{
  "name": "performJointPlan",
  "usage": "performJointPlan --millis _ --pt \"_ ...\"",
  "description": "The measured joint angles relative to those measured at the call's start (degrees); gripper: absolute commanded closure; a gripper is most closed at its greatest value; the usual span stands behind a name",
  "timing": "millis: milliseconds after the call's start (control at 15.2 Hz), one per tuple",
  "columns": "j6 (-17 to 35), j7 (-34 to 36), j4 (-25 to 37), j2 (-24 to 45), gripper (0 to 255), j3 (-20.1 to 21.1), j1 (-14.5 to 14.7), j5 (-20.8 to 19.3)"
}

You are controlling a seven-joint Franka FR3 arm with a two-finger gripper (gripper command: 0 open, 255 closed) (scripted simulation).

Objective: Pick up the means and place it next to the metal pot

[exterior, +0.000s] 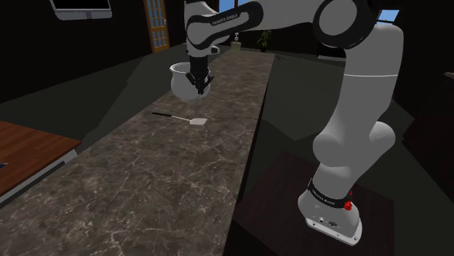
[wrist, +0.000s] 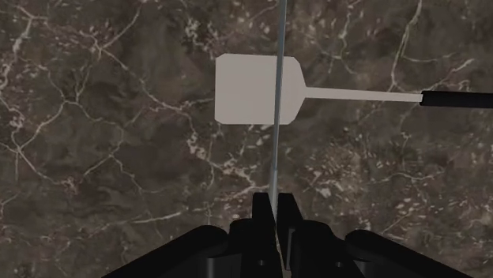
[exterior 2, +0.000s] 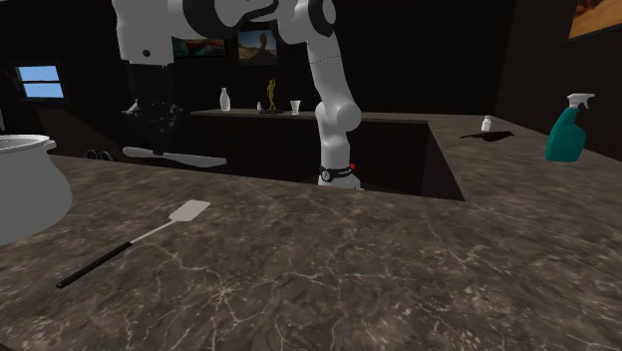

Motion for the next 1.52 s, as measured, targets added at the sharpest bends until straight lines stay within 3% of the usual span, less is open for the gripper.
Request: performJointPlan --millis 1188,1518 --pt "12.0 2.9 -8.5 4.5 255 -1.4 0.7 -3.7" --pt "12.7 3.2 -8.8 4.9 255 -1.5 0.8 -4.1"
